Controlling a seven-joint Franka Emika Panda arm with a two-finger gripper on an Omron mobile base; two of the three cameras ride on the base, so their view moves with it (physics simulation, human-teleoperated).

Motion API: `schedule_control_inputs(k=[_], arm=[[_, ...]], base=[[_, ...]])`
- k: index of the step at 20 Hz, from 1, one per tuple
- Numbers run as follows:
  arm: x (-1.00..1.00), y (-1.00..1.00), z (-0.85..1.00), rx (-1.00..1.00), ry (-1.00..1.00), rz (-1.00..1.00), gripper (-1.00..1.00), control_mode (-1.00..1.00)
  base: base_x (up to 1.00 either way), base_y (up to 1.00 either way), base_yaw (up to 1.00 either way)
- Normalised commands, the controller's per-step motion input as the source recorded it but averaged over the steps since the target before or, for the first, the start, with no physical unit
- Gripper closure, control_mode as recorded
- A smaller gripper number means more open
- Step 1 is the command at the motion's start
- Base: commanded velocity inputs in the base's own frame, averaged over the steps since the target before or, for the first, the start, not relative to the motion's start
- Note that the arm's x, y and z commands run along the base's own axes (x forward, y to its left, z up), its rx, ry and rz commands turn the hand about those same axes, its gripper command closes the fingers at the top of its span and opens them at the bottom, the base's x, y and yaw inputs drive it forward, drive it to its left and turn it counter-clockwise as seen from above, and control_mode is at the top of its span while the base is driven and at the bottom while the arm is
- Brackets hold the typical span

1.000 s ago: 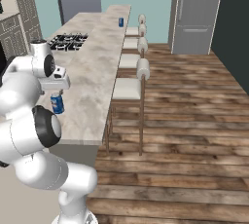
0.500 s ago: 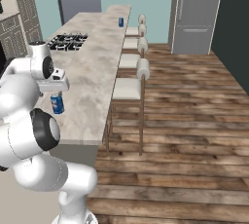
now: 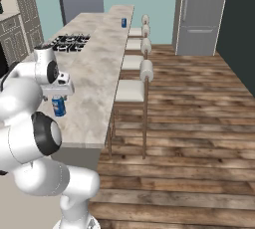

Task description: Four empty soda cans are scattered around the kitchen. Gather all the cans and cluster them next to the stove for recycling.

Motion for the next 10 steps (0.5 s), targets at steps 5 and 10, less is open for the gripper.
schedule_control_inputs(k=[5,10], arm=[[0.2,0.0,-0.07,0.0,0.0,0.05,-1.0,-1.0],[0.05,0.07,-0.01,0.0,0.0,0.02,-1.0,-1.0]], base=[[0.0,0.0,0.0],[0.0,0.0,0.0]])
